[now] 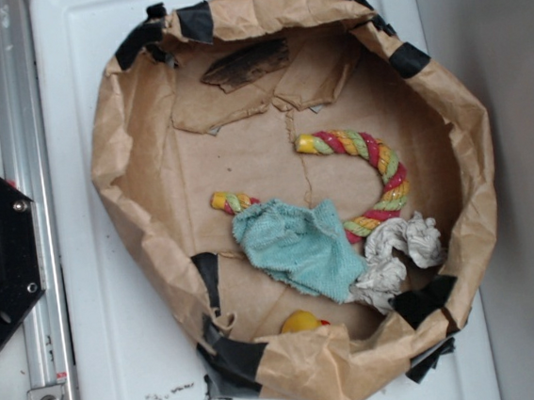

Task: Grab the multicolored rope.

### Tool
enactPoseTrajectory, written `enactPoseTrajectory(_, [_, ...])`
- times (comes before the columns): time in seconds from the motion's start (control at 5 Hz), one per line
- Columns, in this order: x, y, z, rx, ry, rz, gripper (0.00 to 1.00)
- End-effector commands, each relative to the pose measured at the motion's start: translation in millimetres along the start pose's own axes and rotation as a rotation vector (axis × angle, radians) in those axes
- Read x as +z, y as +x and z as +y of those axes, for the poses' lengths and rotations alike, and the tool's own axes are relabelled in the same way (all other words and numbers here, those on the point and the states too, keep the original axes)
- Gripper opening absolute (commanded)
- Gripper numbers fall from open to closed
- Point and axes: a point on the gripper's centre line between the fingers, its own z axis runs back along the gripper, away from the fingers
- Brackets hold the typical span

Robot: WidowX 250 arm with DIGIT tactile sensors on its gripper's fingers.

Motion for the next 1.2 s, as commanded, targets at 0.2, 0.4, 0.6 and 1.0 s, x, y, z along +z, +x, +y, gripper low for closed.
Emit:
enactPoseTrajectory(0.2, [-38.4, 46.7, 22.2, 0.16, 0.04, 0.013, 1.0])
enactPoseTrajectory(0.4, [-70.7, 95.2, 34.6, 0.229, -0.013, -0.094, 1.0])
enactPoseTrajectory(0.6, [-105.6, 119.6, 42.3, 0.477, -0.016, -0.175, 1.0])
enactPoseTrajectory(1.0, [-131.9, 133.4, 41.7, 0.678, -0.017, -0.082, 1.0])
